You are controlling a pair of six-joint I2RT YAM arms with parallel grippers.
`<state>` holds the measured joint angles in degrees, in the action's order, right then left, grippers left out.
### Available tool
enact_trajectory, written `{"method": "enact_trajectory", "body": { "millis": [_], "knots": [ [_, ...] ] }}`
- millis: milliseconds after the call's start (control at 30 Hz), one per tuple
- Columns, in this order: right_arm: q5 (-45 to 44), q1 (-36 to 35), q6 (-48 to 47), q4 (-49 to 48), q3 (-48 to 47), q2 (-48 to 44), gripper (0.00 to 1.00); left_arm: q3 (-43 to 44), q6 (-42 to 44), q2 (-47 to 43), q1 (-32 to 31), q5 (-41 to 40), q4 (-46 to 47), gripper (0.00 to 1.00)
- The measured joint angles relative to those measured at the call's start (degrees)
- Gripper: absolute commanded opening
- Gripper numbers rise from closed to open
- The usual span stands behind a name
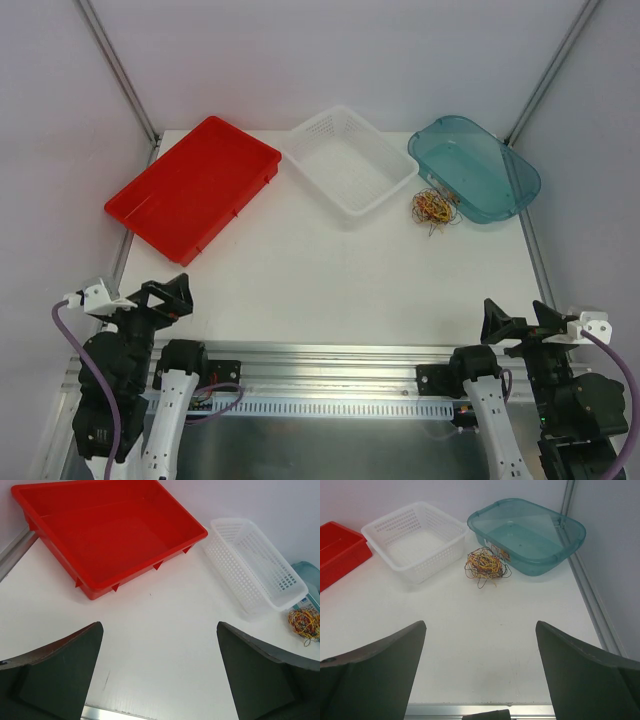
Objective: Untangle the cables
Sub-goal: Untie the cable.
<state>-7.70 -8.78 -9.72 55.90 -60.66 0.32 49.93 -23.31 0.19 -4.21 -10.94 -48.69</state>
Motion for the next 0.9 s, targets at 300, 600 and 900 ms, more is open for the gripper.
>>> {"method": "enact_trajectory", "body": {
  "millis": [300,600,900],
  "knots": [
    [2.69,0.00,0.04,0.02,0.76,0.00,0.97,-3.56,-1.79,0.00,0.00,1.42,1.49,0.99],
    [7.37,0.00,1.95,-0.22,1.40,5.84,0.97,-6.82,-4.92,2.54,0.00,5.79,3.50,0.99],
    [5.20,0.00,9.57,-4.02,4.52,20.68,0.97,-8.04,-3.50,19.56,0.00,10.86,7.76,0.99]
  ]
}}
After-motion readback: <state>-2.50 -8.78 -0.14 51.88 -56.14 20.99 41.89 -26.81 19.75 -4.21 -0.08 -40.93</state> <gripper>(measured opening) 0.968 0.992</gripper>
